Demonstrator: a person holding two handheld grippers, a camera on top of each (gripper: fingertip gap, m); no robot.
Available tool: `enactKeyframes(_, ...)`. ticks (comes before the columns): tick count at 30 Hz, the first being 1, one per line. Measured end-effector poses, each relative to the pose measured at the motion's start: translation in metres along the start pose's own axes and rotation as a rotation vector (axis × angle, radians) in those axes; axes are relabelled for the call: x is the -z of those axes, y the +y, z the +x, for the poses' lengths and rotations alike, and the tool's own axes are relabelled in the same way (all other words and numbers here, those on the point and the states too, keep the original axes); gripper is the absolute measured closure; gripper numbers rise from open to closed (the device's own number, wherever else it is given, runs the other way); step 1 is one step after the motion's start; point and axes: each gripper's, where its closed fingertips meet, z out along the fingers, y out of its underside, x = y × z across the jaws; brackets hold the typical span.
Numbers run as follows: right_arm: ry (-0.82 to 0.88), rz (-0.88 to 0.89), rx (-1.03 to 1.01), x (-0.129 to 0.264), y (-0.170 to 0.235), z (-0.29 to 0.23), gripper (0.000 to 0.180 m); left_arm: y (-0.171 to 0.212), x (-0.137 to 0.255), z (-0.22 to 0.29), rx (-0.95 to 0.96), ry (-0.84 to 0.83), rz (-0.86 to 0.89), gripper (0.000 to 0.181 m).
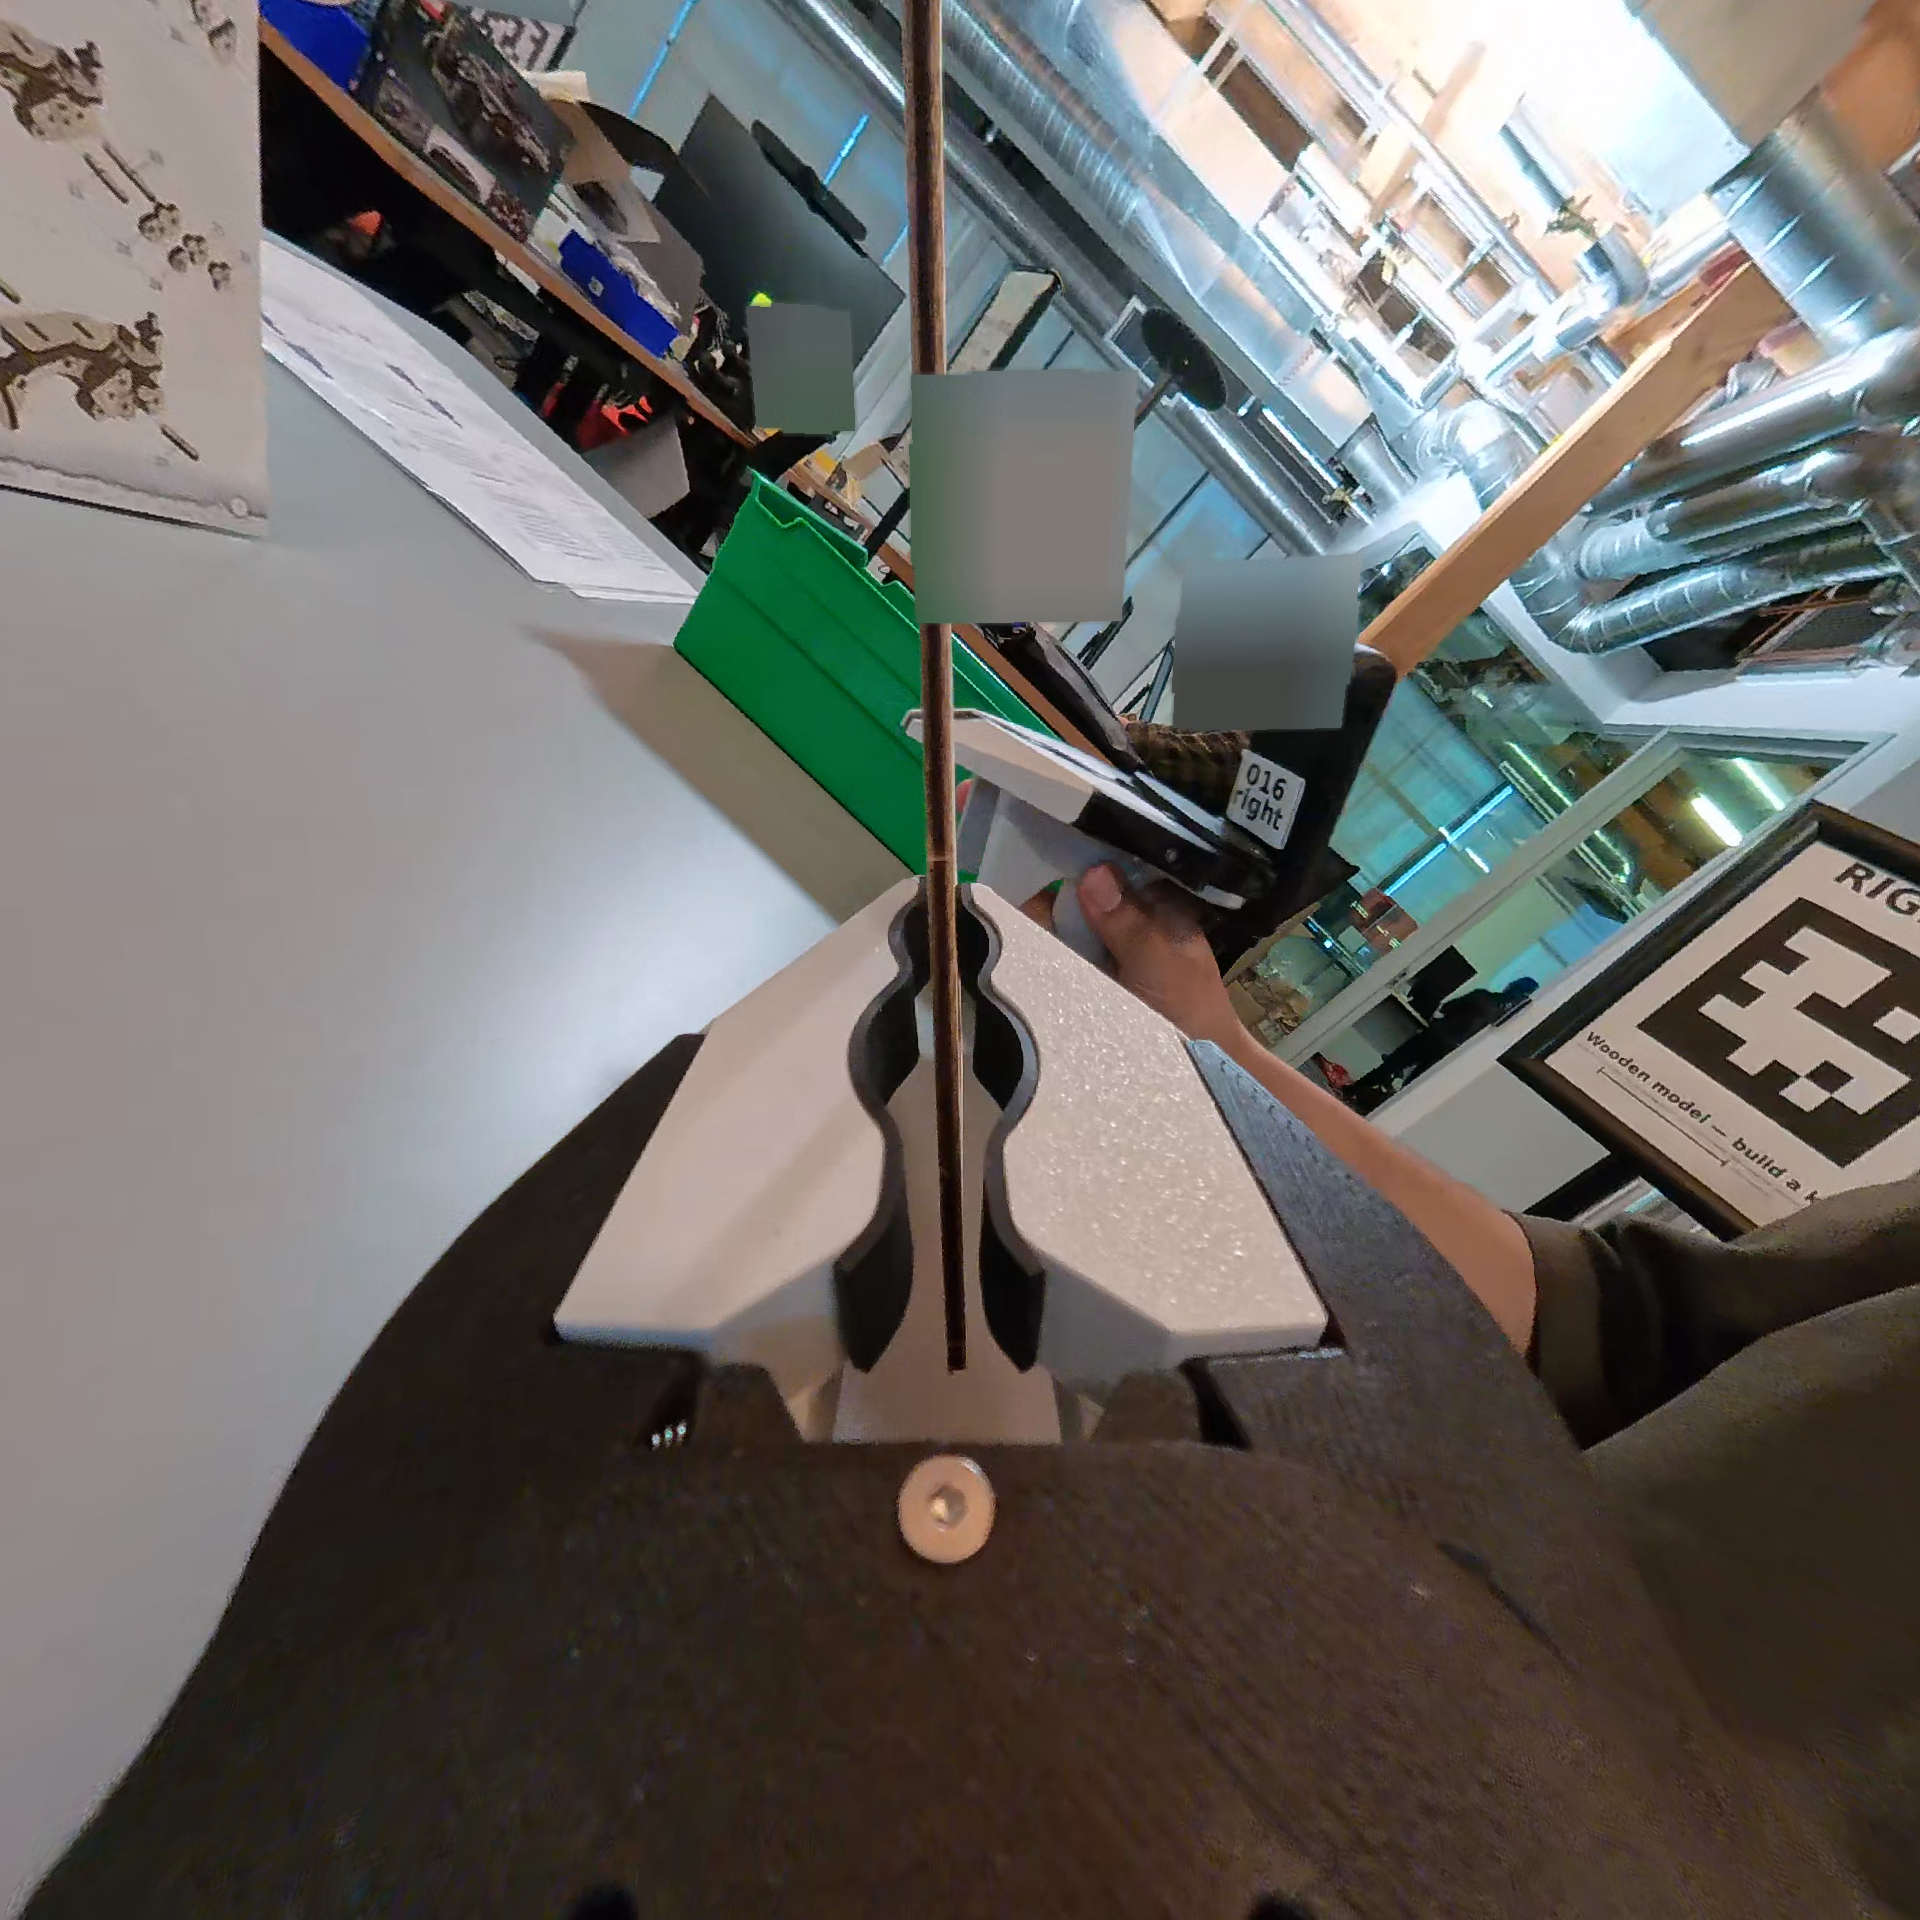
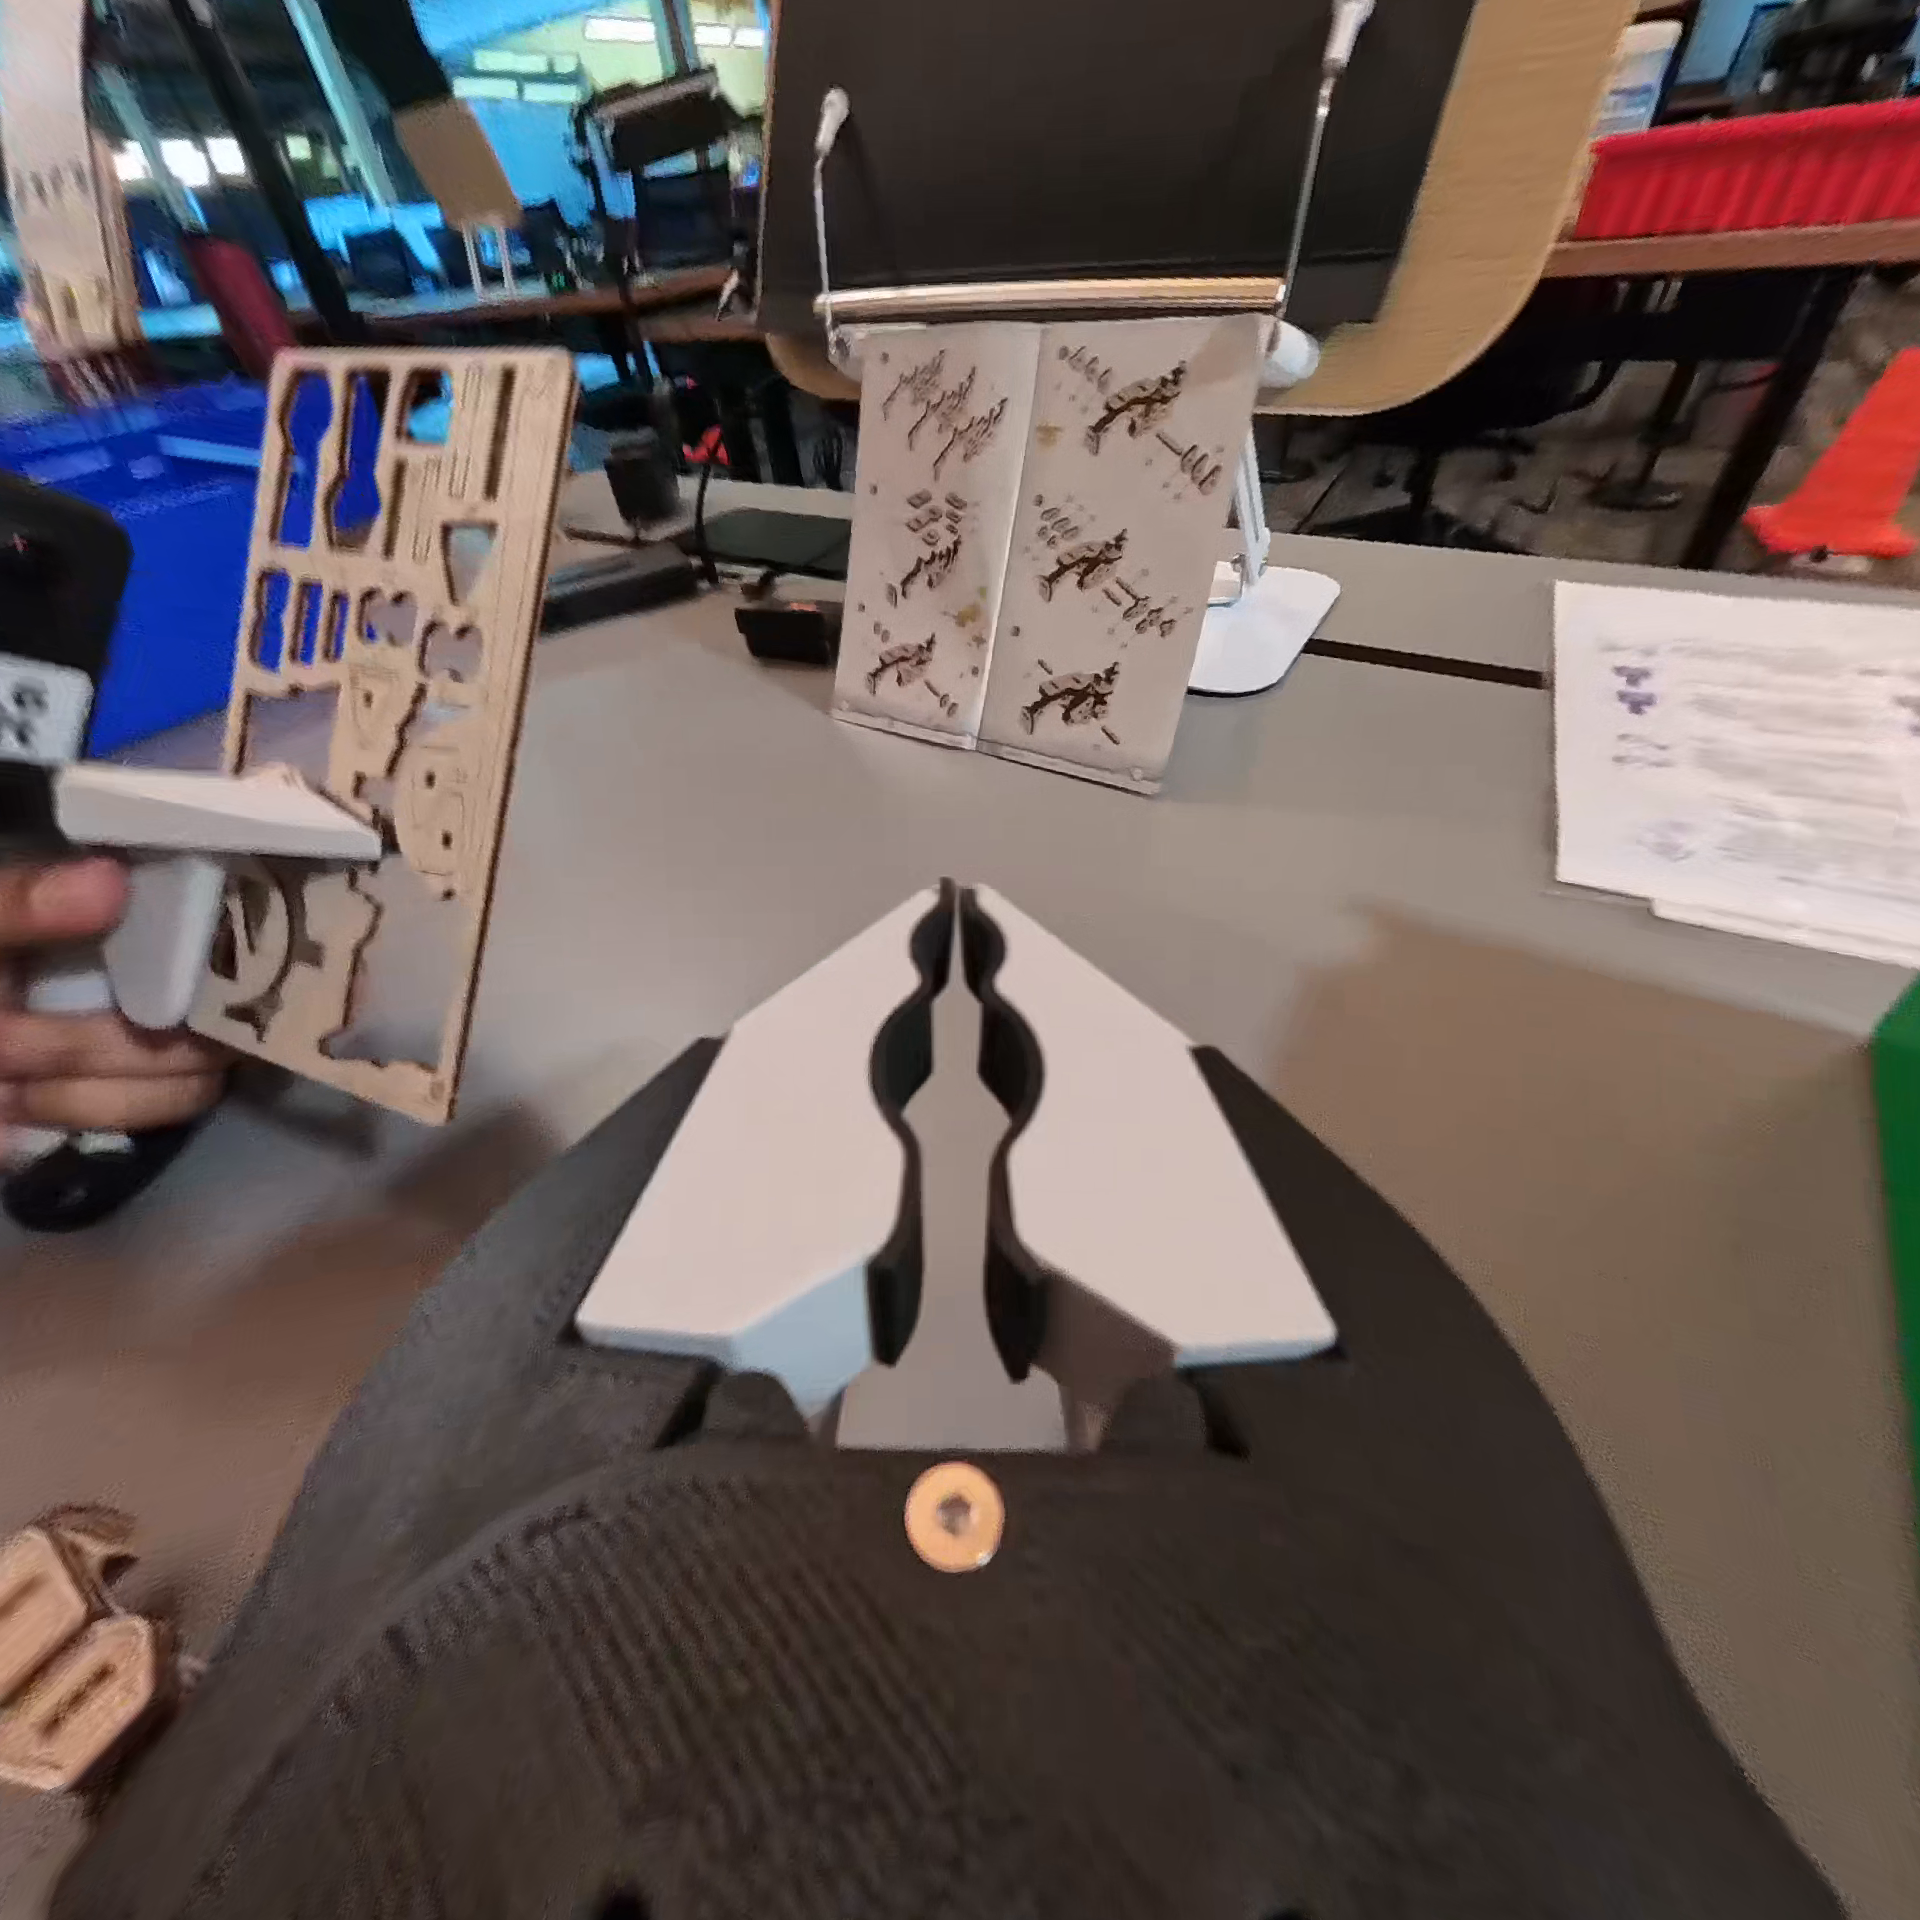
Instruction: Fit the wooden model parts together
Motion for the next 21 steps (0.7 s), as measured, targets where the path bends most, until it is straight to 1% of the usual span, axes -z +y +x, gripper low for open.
enactKeyframes(1,0.028,-0.026,0.06,0.001,0.002,0.002,0.179,0.0,0.0,-0.001,0.004,-0.003,-0.001,0.181)
enactKeyframes(2,0.107,-0.076,0.149,0.001,0.007,0.012,0.175,0.0,-0.001,-0.002,0.009,-0.007,-0.003,0.181)
enactKeyframes(4,0.272,-0.162,0.298,0.003,0.012,0.031,0.137,0.0,-0.002,-0.006,0.02,-0.025,-0.003,0.181)
enactKeyframes(5,0.301,-0.174,0.322,0.002,0.014,0.033,0.13,0.0,-0.003,-0.007,0.023,-0.029,-0.002,0.181)
enactKeyframes(6,0.29,-0.168,0.316,0.0,0.016,0.03,0.131,0.0,-0.004,-0.006,0.026,-0.024,-0.002,0.181)
enactKeyframes(8,0.185,-0.154,0.244,-0.006,0.024,0.016,0.125,0.002,-0.005,-0.007,0.03,-0.03,-0.013,0.181)
enactKeyframes(11,0.104,-0.17,0.097,-0.011,0.031,0.013,0.127,0.003,-0.006,-0.009,0.038,-0.036,-0.022,0.181)
enactKeyframes(12,0.062,-0.162,0.063,-0.012,0.03,0.01,0.136,0.003,-0.006,-0.009,0.04,-0.035,-0.023,0.181)
enactKeyframes(13,0.008,-0.145,0.042,-0.011,0.028,0.006,0.159,0.003,-0.006,-0.009,0.042,-0.034,-0.023,0.181)
enactKeyframes(14,-0.043,-0.13,0.033,-0.01,0.026,0.002,0.175,0.003,-0.006,-0.009,0.044,-0.033,-0.024,0.181)
enactKeyframes(16,-0.077,-0.105,0.023,-0.007,0.022,0.002,0.18,0.004,-0.007,-0.01,0.047,-0.037,-0.028,0.181)
enactKeyframes(21,-0.174,-0.08,0.014,-0.007,0.019,-0.012,0.18,0.007,-0.01,-0.013,0.055,-0.054,-0.053,0.181)
